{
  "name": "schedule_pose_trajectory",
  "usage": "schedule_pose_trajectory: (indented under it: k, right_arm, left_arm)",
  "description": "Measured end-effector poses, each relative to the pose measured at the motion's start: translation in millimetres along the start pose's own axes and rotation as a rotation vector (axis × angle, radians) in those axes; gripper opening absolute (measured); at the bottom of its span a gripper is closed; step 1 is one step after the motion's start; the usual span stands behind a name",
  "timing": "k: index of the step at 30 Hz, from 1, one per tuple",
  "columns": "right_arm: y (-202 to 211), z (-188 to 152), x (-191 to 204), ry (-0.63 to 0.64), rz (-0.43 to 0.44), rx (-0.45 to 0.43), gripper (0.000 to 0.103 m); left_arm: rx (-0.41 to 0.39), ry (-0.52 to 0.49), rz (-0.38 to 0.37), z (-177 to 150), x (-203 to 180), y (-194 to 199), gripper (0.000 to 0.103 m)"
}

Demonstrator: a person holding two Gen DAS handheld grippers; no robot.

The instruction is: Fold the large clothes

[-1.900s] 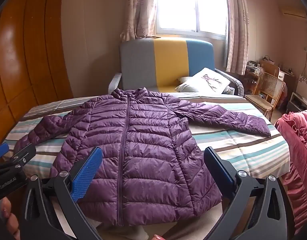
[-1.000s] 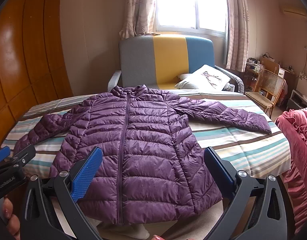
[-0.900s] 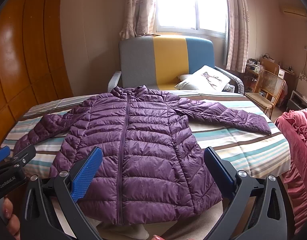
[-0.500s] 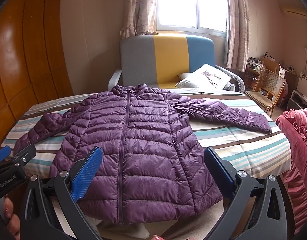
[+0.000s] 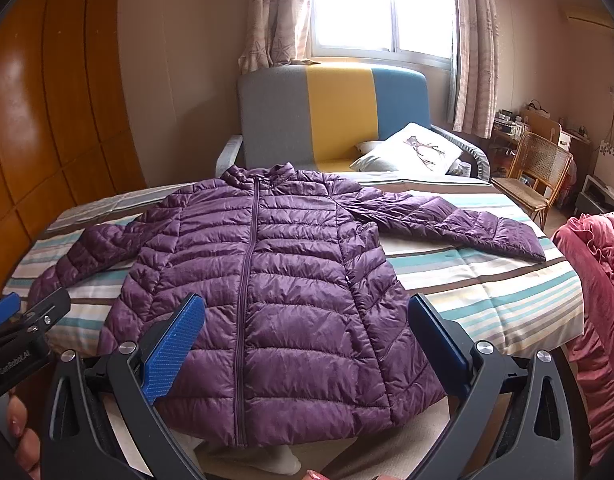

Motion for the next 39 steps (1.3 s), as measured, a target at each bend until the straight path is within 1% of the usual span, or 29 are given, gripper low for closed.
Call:
schedule_pose_trajectory:
  k: [39]
  right_arm:
    - [-1.9,-1.2,-0.5,-0.001,-0.003,0.006,0.100]
  left_arm:
    - [0.004,-0.004,0.001,-1.1,-1.7,-1.7,0.101]
Point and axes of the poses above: each gripper's, at about its wrist camera, not at the fingertips, and y roughly against the way its jaws point, x to its left, z to its top, the point moved 4 cm from there along -y, roughly the way its jaws point, and after that the axes turned 11 degrees about z, right-handed, at the moved point
